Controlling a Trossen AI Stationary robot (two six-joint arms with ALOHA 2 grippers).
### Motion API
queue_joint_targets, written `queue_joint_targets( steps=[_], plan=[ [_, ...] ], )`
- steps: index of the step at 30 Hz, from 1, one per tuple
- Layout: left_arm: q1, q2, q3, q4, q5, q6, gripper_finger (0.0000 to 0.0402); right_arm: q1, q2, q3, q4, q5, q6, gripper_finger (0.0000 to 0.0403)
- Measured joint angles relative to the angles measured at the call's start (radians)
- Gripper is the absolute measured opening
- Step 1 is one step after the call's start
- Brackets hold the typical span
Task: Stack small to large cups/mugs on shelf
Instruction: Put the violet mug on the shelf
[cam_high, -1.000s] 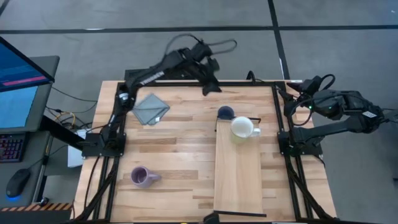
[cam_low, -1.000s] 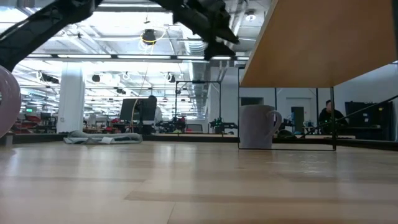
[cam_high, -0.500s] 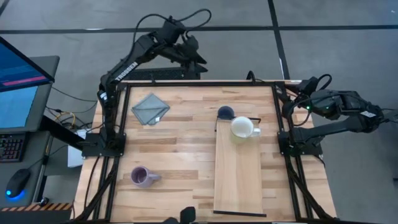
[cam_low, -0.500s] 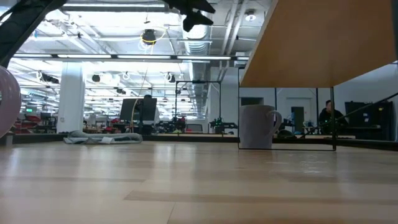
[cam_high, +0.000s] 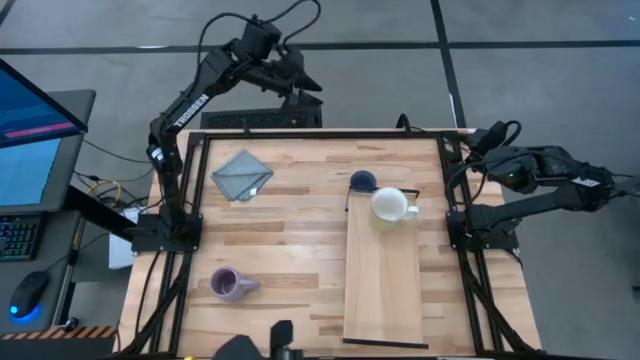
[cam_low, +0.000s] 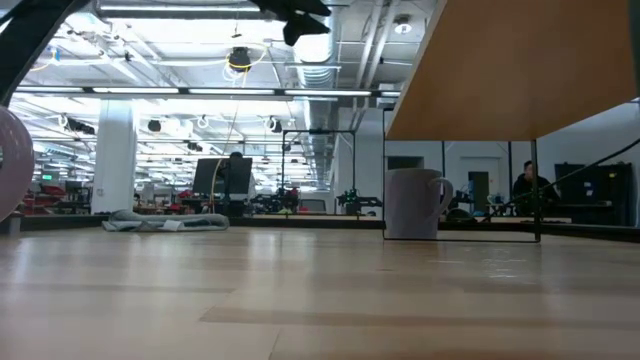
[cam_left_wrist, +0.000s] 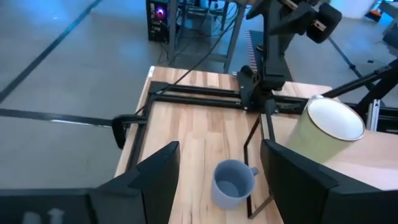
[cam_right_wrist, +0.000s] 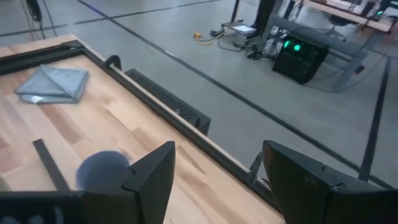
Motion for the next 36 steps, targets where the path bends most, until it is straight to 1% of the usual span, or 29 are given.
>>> queue_joint_targets(
  steps=[3, 7, 13, 16, 20, 25, 30, 32, 36],
  plan=[
    [0.022, -0.037, -0.028, 0.011, -0.003, 0.0, 0.0215, 0.0, -0.001, 0.0, 0.0, 0.002, -0.02, 0.0265],
    [0.035, -0.115, -0.1, 0.048, -0.056, -0.032, 0.0215, 0.0, -0.001, 0.0, -0.006, 0.003, -0.053, 0.0265],
    [0.02, -0.269, -0.251, 0.154, -0.139, -0.101, 0.0215, 0.0, -0.002, 0.0, -0.006, 0.072, -0.053, 0.0265],
    [0.01, -0.356, -0.342, 0.204, -0.201, -0.14, 0.0215, 0.0, -0.002, 0.0, 0.009, 0.102, -0.052, 0.0265],
    [-0.002, -0.477, -0.491, 0.284, -0.26, -0.185, 0.0215, 0.0, -0.002, 0.0, 0.008, 0.123, -0.038, 0.0265],
    [-0.022, -0.619, -0.717, 0.356, -0.279, -0.212, 0.0215, 0.0, -0.002, 0.0, 0.013, 0.122, -0.037, 0.0265],
    [-0.041, -0.776, -0.976, 0.477, -0.383, -0.258, 0.0215, 0.0, -0.002, 0.0, 0.044, 0.122, -0.036, 0.0265],
    [-0.048, -0.844, -1.069, 0.509, -0.389, -0.271, 0.0215, 0.0, -0.002, 0.0, 0.062, 0.122, -0.036, 0.0265],
    [-0.071, -0.957, -1.207, 0.559, -0.387, -0.302, 0.0215, 0.0, -0.002, -0.001, 0.087, 0.122, -0.036, 0.0265]
  ],
)
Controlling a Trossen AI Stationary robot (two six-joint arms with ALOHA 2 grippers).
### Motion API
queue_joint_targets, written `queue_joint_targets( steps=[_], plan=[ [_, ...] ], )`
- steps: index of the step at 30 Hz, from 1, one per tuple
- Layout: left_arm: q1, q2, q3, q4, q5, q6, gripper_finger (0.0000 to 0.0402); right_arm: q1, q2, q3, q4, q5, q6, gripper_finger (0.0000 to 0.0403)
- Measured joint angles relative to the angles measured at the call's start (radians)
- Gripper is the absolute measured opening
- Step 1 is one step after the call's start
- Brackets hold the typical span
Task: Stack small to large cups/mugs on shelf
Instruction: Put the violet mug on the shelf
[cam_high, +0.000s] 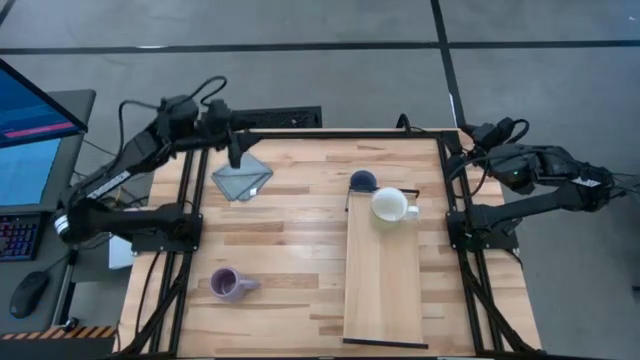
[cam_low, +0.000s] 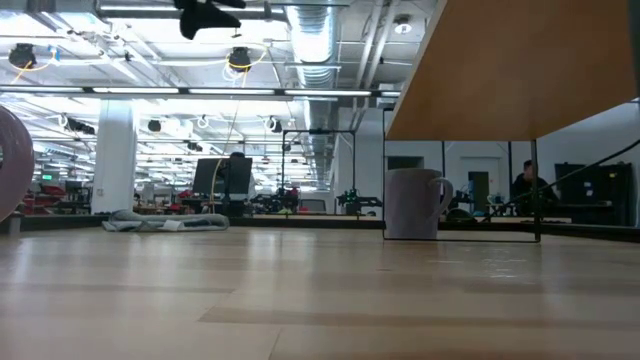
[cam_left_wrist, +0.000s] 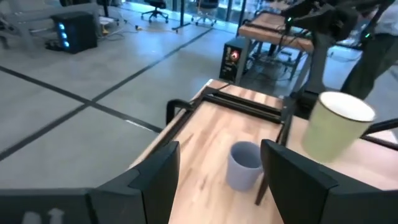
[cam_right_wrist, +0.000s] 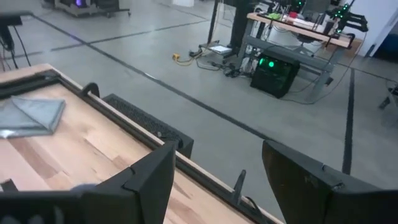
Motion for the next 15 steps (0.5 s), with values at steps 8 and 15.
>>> queue_joint_targets(
  steps=[8, 15],
  plan=[
    [-0.081, -0.077, -0.119, 0.025, 0.078, 0.016, 0.0215, 0.0, 0.0, 0.0, 0.093, 0.0, -0.053, 0.0265],
    [-0.204, -0.077, -0.122, -0.058, 0.176, -0.114, 0.0215, 0.0, 0.001, 0.0, 0.1, 0.0, -0.145, 0.0265]
  ],
)
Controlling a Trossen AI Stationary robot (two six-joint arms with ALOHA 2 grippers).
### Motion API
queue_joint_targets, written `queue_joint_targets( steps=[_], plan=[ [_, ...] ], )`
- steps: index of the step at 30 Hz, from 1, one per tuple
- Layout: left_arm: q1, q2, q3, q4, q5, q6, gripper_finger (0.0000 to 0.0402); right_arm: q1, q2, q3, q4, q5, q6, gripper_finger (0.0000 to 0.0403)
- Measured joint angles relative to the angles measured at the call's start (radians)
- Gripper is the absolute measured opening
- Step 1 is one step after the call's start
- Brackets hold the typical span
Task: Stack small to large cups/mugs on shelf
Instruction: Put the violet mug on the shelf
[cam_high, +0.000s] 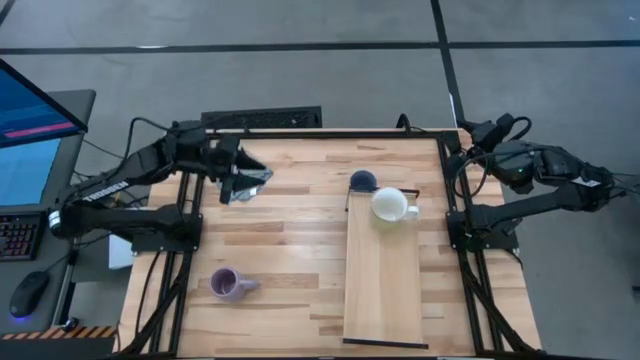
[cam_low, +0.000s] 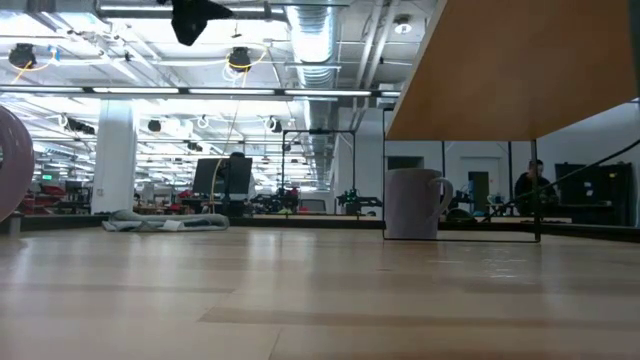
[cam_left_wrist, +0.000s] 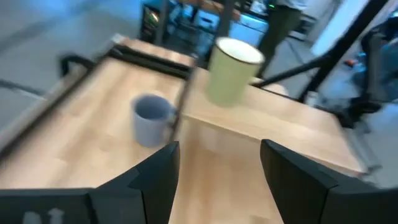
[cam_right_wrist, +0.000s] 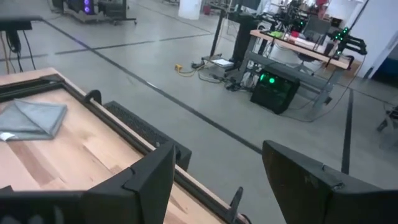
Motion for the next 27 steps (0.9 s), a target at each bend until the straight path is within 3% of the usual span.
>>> queue_joint_targets(
  steps=[3, 10, 15, 27],
  plan=[
    [-0.063, 0.0, 0.0, -0.003, -0.024, -0.079, 0.0215, 0.0, 0.0, 0.0, 0.0, 0.0, -0.002, 0.0265],
    [-0.172, 0.003, 0.0, -0.003, -0.062, -0.092, 0.0215, 0.0, 0.0, 0.0, 0.0, 0.001, -0.005, 0.0265],
    [-0.191, 0.003, 0.0, -0.005, -0.064, -0.103, 0.0215, 0.0, 0.0, 0.0, 0.0, 0.001, -0.004, 0.0265],
    [-0.203, 0.003, 0.0, -0.086, -0.051, -0.304, 0.0215, 0.0, 0.0, 0.0, 0.0, 0.0, -0.003, 0.0265]
  ],
)
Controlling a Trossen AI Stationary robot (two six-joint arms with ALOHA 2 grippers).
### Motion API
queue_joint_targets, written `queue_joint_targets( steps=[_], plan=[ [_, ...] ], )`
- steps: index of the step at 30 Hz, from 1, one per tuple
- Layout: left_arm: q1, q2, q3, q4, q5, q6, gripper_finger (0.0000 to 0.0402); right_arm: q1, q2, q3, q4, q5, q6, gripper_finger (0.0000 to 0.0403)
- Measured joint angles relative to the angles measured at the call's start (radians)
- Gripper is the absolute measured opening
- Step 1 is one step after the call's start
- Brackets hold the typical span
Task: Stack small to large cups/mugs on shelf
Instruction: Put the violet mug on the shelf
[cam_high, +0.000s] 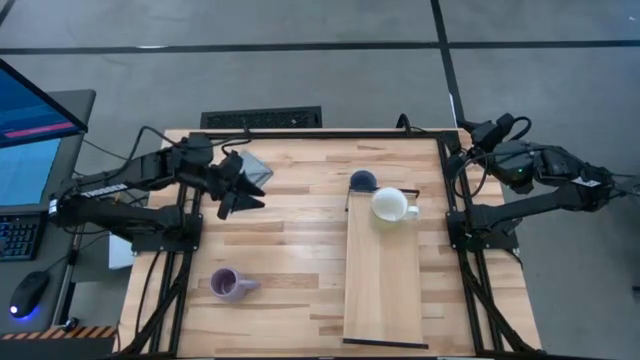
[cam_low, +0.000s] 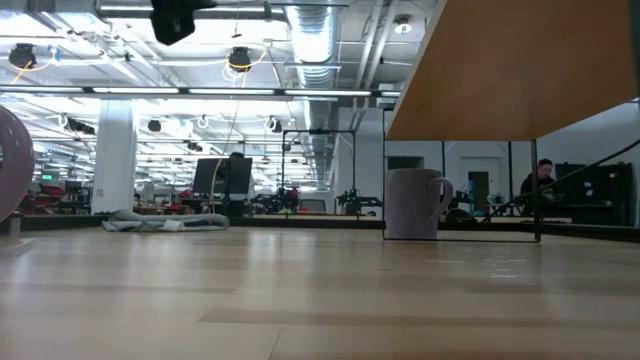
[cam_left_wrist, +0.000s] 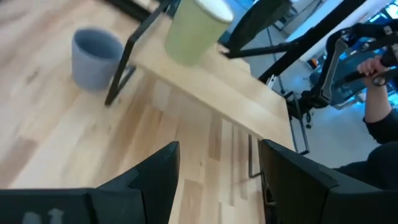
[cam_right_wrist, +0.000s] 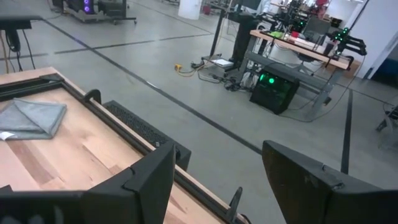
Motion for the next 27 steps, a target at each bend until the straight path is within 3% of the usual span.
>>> queue_joint_targets(
  steps=[5, 9, 27],
  plan=[
    [0.0, 0.003, 0.0, -0.125, 0.06, -0.113, 0.0215, 0.0, 0.0, 0.0, 0.0, 0.0, -0.001, 0.0265],
    [-0.017, 0.027, 0.0, -0.211, 0.087, -0.107, 0.0215, 0.0, 0.0, 0.0, 0.0, 0.0, -0.001, 0.0265],
    [-0.204, 0.282, 0.001, -0.251, 0.214, -0.081, 0.0215, 0.0, 0.0, 0.0, 0.0, 0.0, -0.079, 0.0265]
  ],
)
